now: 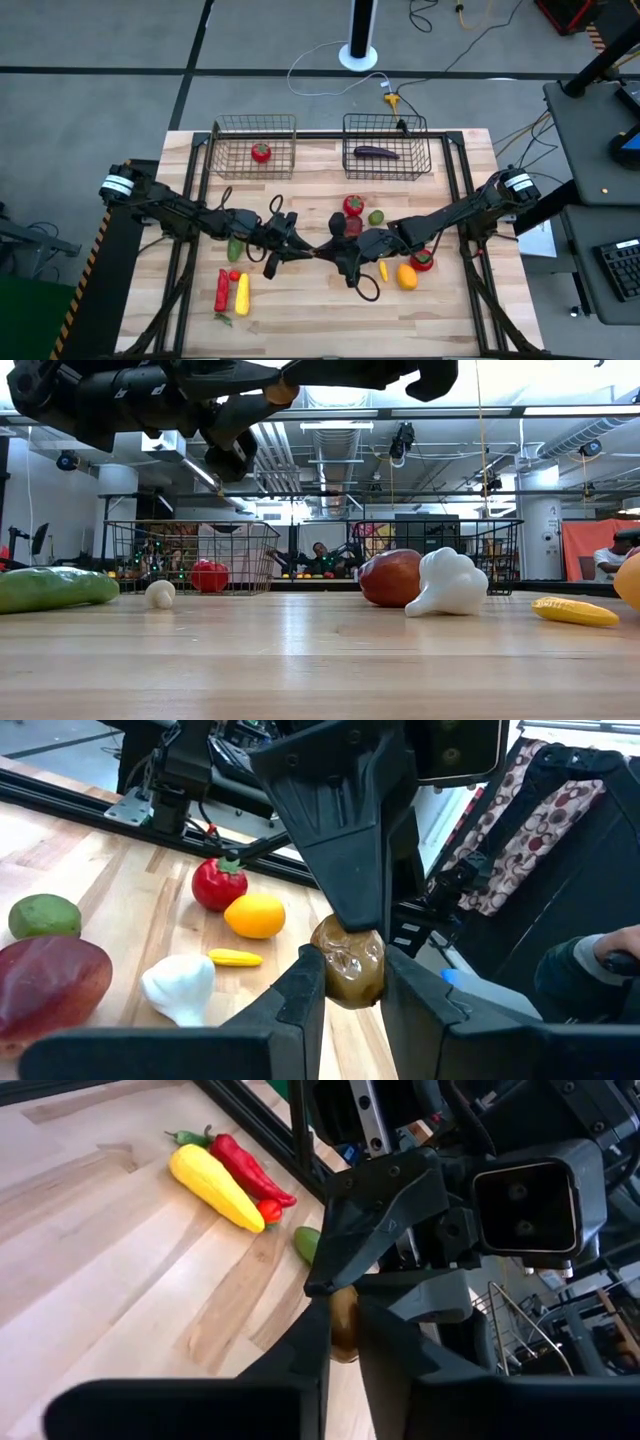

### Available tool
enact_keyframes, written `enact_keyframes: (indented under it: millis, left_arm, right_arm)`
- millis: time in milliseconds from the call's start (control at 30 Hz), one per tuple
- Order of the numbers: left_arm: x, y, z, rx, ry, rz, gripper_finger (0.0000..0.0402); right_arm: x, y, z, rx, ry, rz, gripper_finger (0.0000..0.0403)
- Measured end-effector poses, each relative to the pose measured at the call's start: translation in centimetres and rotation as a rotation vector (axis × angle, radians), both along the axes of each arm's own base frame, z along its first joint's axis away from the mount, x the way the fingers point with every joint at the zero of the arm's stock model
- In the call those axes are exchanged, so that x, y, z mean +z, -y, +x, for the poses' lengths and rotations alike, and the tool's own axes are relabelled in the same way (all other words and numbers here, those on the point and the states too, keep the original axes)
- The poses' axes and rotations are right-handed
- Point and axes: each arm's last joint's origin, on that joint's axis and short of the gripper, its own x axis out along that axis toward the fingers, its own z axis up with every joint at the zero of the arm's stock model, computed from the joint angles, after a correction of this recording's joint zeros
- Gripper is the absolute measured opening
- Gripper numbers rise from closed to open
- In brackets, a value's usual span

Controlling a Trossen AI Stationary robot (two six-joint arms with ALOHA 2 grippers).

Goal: Sort produce into baskets
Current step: Put the olive into the right wire basket

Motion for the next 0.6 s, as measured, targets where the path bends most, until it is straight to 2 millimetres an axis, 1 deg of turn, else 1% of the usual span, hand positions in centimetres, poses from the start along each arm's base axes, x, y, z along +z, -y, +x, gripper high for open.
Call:
enact_keyframes:
  millis: [133, 267, 367, 600]
  left_arm:
    - [0.00, 0.00, 0.00, 0.000, 0.001, 0.003, 0.0067]
    - [0.00, 0.00, 0.00, -0.001, 0.004, 0.012, 0.0063]
    - [0.00, 0.00, 0.00, -0.001, 0.004, 0.013, 0.0062]
    - [0.06, 0.00, 0.00, 0.000, 0.010, 0.011, 0.0063]
  right_arm:
    - [0.00, 0.00, 0.00, 0.000, 0.000, -0.001, 0.0017]
    - [0.00, 0.00, 0.00, 0.003, 0.000, -0.010, 0.0019]
    - [0.00, 0.00, 0.00, 0.002, 0.000, -0.005, 0.0038]
    - [-0.01, 0.06, 0.01, -0.003, -0.001, 0.002, 0.0106]
